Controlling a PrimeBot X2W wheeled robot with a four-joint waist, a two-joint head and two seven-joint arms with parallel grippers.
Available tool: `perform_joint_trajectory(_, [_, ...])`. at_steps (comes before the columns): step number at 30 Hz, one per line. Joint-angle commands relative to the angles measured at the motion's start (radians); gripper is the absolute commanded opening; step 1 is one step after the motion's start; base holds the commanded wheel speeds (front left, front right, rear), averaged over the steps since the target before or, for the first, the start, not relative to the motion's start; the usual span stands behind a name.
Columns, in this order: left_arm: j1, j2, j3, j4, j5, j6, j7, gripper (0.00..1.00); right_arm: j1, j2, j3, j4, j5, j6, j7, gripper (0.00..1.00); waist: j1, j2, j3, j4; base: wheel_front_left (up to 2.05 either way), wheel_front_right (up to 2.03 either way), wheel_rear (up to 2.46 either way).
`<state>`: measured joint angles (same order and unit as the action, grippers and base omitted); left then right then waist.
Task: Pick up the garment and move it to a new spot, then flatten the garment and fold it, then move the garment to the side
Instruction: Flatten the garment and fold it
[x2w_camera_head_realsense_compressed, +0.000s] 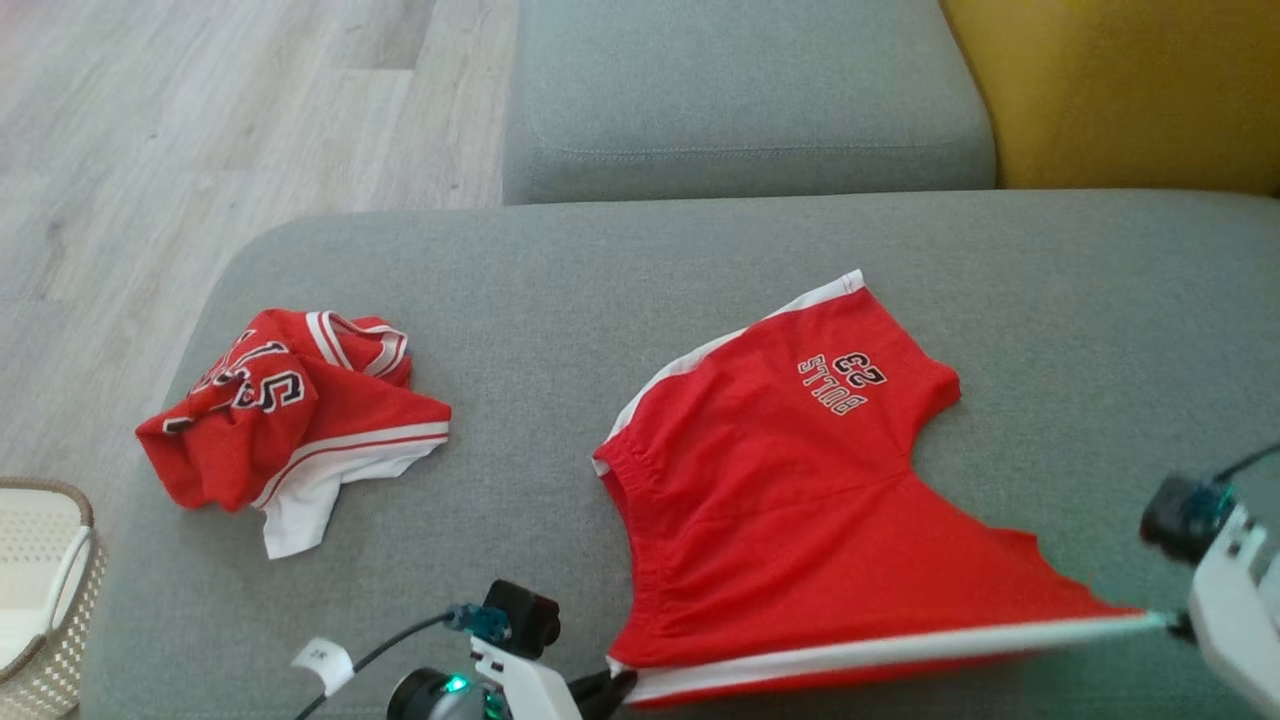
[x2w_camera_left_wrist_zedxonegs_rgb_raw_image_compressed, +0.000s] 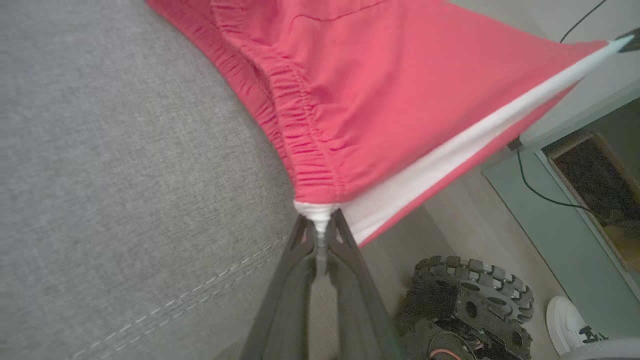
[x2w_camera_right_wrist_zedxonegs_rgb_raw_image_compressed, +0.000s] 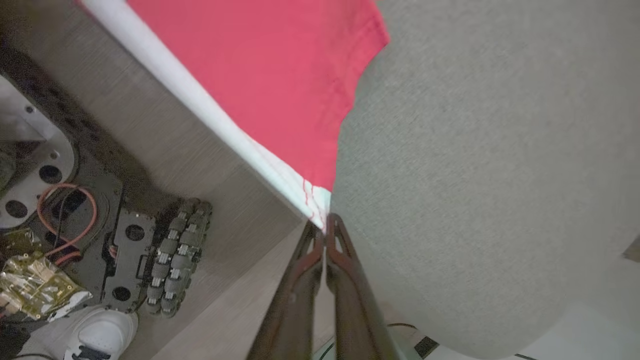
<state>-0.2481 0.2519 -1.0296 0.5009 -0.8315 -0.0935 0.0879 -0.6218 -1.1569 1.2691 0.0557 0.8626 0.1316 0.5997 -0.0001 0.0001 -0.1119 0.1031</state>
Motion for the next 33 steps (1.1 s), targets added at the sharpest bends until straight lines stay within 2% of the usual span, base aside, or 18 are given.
perform_joint_trajectory(1, [-0.033, 0.039, 0.035, -0.044, -0.01, 0.02, 0.004, 0.0, 0.001, -0.058, -0.046, 0.006, 0.0, -0.001, -0.01, 0.0, 0.0001, -0.0001, 0.001, 0.002, 0.0, 0.0, 0.0])
perform_joint_trajectory(6, [-0.042, 0.057, 0.066, -0.169, -0.025, 0.077, 0.027, 0.0, -0.019, -0.012, -0.143, 0.054, -0.012, -0.001, -0.063, 0.0, 0.0001, -0.0001, 0.021, 0.02, 0.0, 0.0, 0.0])
perform_joint_trajectory(14, [-0.14, 0.038, 0.126, -0.26, -0.034, 0.142, 0.051, 0.0, -0.122, 0.08, -0.225, 0.139, -0.078, -0.001, -0.125, 0.0, 0.0001, -0.0001, 0.11, 0.062, 0.0, 0.0, 0.0])
perform_joint_trajectory(21, [-0.265, -0.032, 0.146, -0.218, -0.019, 0.15, 0.053, 0.0, -0.272, 0.127, -0.209, 0.208, -0.105, -0.001, -0.167, 0.0, 0.0001, -0.0001, 0.23, 0.102, 0.0, 0.0, 0.0])
perform_joint_trajectory(26, [-0.357, -0.091, 0.154, -0.147, -0.004, 0.142, 0.036, 0.0, -0.385, 0.152, -0.157, 0.27, -0.113, -0.001, -0.201, 0.0, 0.0001, -0.0001, 0.3, 0.123, 0.0, 0.0, 0.0])
perform_joint_trajectory(33, [-0.45, -0.134, 0.159, -0.052, 0.021, 0.135, 0.007, 0.0, -0.505, 0.181, -0.079, 0.351, -0.108, -0.001, -0.256, 0.0, 0.0001, -0.0001, 0.365, 0.138, 0.0, 0.0, 0.0])
